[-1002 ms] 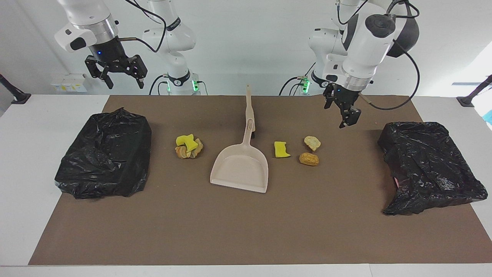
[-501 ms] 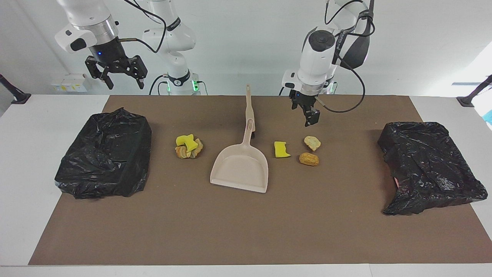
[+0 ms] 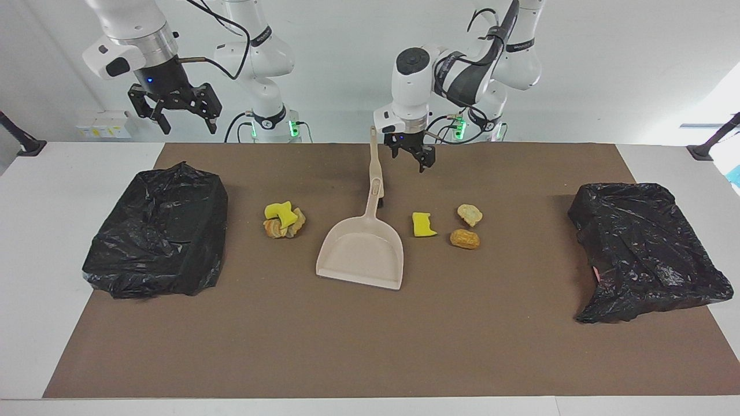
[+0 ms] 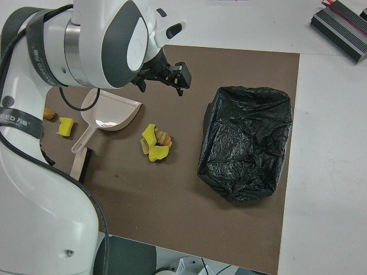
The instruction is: Sweep and dump trash in bin
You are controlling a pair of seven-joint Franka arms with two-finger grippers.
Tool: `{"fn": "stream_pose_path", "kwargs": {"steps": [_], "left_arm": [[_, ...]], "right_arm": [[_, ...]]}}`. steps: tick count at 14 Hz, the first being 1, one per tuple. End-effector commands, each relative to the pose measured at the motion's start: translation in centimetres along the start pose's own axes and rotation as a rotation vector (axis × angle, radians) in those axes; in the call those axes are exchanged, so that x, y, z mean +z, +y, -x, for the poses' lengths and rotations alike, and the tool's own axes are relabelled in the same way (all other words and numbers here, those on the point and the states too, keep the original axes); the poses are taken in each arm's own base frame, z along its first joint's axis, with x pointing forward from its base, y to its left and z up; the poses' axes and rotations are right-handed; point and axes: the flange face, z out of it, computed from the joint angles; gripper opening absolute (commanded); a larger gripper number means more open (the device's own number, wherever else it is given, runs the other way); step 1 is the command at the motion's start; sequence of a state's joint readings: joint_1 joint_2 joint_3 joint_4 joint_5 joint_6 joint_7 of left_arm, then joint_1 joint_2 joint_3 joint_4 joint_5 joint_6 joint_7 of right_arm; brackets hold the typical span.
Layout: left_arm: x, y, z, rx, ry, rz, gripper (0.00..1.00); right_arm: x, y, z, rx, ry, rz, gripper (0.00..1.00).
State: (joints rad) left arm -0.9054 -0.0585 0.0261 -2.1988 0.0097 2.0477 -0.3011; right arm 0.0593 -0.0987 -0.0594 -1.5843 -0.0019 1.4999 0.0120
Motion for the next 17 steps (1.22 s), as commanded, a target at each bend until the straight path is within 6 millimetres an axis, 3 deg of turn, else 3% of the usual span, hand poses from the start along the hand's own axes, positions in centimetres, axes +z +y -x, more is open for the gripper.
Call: {"fn": "stream_pose_path", "kwargs": {"steps": [1, 5, 6, 9, 10, 11, 12, 15, 17], "left_arm": [[3.0, 4.7, 1.9, -0.183, 0.037, 0.008, 1.0], [6.0, 10.1, 5.3, -0.264, 0.013, 0.029, 1.0], [6.9, 10.8, 5.1, -0.291, 0.021, 0.033, 1.0], [7.1, 10.6, 4.9, -0.304, 0.024, 0.035, 1.0], [7.1, 10.6, 4.9, -0.305, 0.022, 0.034, 0.95], [7.2, 10.6, 4.9, -0.307, 0.017, 0.03, 0.52], [7.0, 10.4, 4.8, -0.316, 0.019, 0.032, 0.22], [6.5, 10.0, 4.6, -0.32, 0.016, 0.033, 0.03], [6.1, 10.0, 4.5, -0.336, 0.017, 0.038, 0.0]], "right_arm": [[-0.3, -0.2, -0.1, 0.017, 0.005, -0.026, 1.0], [-0.3, -0.2, 0.0, 0.015, 0.004, -0.026, 1.0], [-0.3, -0.1, 0.0, 0.017, 0.004, -0.026, 1.0], [-0.3, -0.2, 0.0, 0.014, 0.002, -0.026, 1.0], [-0.2, -0.1, 0.0, 0.014, -0.001, -0.026, 1.0], [-0.2, -0.1, 0.1, 0.013, -0.004, -0.026, 1.0], [-0.2, -0.1, 0.1, 0.012, -0.004, -0.026, 1.0], [-0.2, -0.1, 0.1, 0.012, -0.004, -0.026, 1.0], [-0.2, -0.1, 0.1, 0.012, -0.004, -0.026, 1.0]]}}
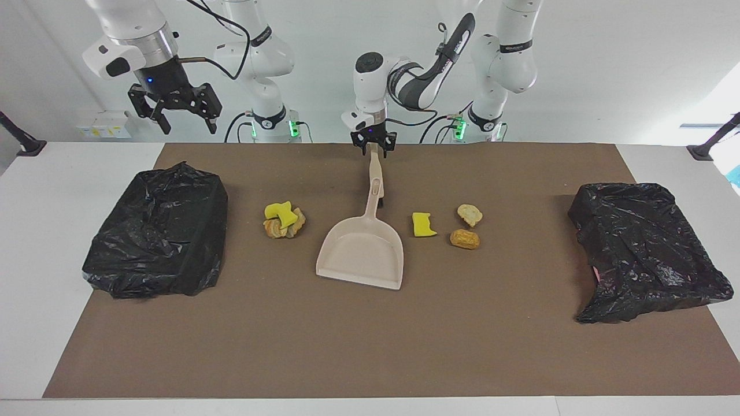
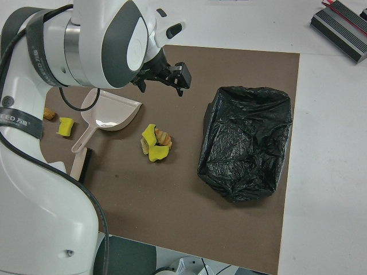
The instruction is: Sweep and dump trash in bin
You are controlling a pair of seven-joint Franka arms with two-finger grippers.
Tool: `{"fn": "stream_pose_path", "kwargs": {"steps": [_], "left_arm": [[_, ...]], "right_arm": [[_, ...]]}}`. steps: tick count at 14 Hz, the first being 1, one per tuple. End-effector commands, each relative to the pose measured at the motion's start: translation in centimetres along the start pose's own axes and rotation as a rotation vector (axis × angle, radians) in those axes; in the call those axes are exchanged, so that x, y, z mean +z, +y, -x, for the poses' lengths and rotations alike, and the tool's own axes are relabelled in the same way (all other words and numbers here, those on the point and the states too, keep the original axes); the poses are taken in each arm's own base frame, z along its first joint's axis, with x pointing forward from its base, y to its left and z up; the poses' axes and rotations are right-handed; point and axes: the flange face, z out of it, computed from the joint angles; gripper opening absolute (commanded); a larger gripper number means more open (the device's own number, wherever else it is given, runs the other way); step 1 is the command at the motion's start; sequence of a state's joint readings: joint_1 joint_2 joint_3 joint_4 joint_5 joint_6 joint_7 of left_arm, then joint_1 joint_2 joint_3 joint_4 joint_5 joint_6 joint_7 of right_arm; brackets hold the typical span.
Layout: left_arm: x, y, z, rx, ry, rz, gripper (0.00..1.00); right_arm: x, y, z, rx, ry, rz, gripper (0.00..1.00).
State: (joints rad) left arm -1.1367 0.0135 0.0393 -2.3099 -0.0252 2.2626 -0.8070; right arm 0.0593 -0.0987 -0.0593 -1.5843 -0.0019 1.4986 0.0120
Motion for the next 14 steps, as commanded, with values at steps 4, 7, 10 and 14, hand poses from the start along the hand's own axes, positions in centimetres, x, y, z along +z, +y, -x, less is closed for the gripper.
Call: {"fn": "stream_pose_path", "kwargs": {"steps": [4, 7, 10, 14], "left_arm": [[-3.0, -2.8, -1.1, -0.03, -0.045, -0.017, 0.0], [-4.2, -6.6, -1.4, 0.151, -0.152, -0.073, 0.0], [-5.3, -10.3, -3.1, 0.115, -0.175, -0.073, 0.0], [-6.3, -14.3, -5.0, 0.008, -0.185, -0.062, 0.0]], "right_arm": [[-0.2, -0.1, 0.1, 0.01, -0.003, -0.026, 1.0], [-0.2, -0.1, 0.1, 0.012, -0.004, -0.026, 1.0], [-0.1, -0.1, 0.1, 0.012, -0.006, -0.026, 1.0], [0.0, -0.9, 0.1, 0.006, -0.003, -0.026, 1.0]]}}
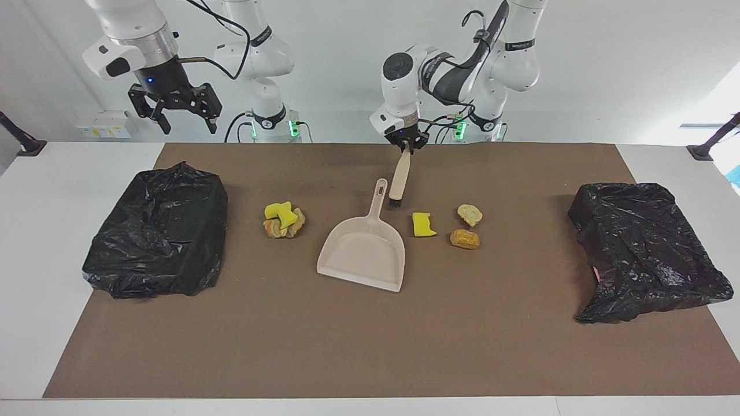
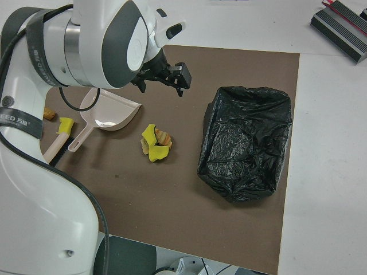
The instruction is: Sweep and dump trash in bin
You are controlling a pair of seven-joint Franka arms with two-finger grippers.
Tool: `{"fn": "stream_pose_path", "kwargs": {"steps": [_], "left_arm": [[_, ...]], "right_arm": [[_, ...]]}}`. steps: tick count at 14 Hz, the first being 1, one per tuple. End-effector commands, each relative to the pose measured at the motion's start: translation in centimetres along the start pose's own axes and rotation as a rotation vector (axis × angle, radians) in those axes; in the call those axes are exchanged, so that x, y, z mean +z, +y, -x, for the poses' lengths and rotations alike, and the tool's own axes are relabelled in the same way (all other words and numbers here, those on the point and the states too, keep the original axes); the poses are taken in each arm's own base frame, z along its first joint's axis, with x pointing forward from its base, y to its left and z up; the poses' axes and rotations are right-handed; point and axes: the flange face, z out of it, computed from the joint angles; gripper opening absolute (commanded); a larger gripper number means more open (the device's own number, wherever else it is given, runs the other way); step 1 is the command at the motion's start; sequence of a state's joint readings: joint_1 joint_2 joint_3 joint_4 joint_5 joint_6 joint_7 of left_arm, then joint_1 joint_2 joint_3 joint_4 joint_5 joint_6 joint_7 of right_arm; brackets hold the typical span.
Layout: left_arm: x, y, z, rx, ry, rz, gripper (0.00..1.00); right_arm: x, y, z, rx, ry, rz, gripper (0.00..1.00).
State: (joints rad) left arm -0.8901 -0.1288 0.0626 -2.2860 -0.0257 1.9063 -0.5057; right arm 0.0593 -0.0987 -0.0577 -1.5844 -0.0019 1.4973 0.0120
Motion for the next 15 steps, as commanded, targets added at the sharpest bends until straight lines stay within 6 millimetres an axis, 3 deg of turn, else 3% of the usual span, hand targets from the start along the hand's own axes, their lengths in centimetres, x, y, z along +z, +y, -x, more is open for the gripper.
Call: {"fn": "stream_pose_path", "kwargs": {"steps": [1, 3, 7, 10, 12, 15], "left_arm": [[-1.4, -3.6, -0.5, -0.065, -0.002, 0.026, 0.0], [-3.2, -7.8, -2.6, -0.152, 0.023, 0.063, 0.0], [-4.3, -14.3, -5.6, -0.233, 0.071, 0.045, 0.0], [-4.5, -19.7, -7.4, -0.346, 0.071, 0.065, 0.0], [-4.2, -22.6, -7.9, -0.394, 0.08, 0.077, 0.0], [-3.5, -26.4, -8.2, -0.347, 0.085, 0.088, 0.0]], "right_arm": [[1.0, -1.4, 0.1, 0.012, -0.019, -0.028, 1.0], [3.2, -4.3, -1.0, 0.081, 0.013, -0.094, 1.0], [11.3, -15.7, -3.9, 0.136, 0.009, -0.115, 1.0], [16.9, -25.3, -3.1, 0.202, -0.042, -0.101, 1.0], [20.0, -28.7, -2.3, 0.217, -0.05, -0.099, 1.0], [24.8, -31.1, -0.5, 0.198, -0.065, -0.089, 1.0]]}}
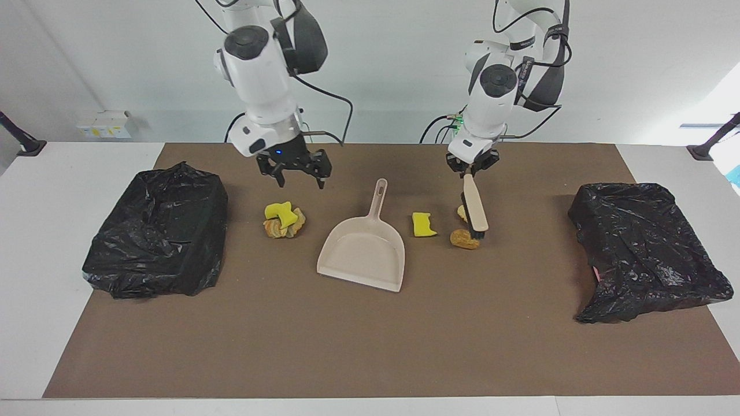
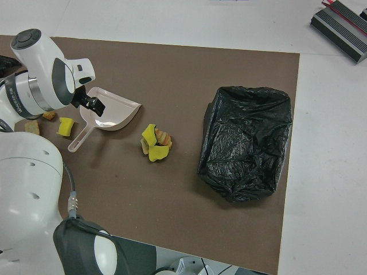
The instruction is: Sweep and dump trash in bin
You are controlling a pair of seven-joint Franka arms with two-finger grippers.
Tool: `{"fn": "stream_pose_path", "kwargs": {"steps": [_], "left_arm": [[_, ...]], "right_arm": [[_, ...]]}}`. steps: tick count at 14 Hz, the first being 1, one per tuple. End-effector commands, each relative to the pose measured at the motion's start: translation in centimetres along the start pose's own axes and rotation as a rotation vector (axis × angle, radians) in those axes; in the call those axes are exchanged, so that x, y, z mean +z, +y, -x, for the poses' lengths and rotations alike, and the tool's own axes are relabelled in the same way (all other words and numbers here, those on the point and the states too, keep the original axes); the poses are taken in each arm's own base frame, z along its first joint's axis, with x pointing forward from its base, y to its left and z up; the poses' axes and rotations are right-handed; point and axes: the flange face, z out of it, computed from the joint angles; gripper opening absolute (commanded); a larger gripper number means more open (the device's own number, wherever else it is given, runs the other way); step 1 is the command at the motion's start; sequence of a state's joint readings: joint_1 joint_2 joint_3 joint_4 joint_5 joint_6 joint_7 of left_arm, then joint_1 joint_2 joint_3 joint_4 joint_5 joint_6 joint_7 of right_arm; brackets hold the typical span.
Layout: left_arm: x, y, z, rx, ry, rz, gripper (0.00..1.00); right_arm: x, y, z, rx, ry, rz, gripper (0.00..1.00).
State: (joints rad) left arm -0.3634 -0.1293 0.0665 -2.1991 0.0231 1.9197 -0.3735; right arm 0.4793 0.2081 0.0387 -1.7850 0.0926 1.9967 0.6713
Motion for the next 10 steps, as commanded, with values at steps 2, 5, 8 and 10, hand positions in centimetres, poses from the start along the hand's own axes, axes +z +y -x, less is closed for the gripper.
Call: {"fn": "stream_pose_path", "kwargs": {"steps": [2, 5, 8, 10], "left_arm": [[-0.1, -3.4, -2.0, 0.032, 0.033, 0.003, 0.0], [0.2, -5.4, -2.8, 0.033, 0.038, 0.009, 0.0], [0.4, -6.7, -3.0, 0.035, 0.035, 0.011, 0.0], [0.4, -7.1, -3.2, 0.03, 0.04, 0.014, 0.0]], "right_arm": [[4.9, -1.5, 2.0, 0.031, -0.054, -0.041, 1.0], [8.2, -3.1, 3.6, 0.044, -0.072, -0.029, 1.0], [9.4, -3.0, 4.4, 0.046, -0.081, -0.019, 1.0], [9.6, -3.0, 4.5, 0.042, -0.084, -0.016, 0.79]]}}
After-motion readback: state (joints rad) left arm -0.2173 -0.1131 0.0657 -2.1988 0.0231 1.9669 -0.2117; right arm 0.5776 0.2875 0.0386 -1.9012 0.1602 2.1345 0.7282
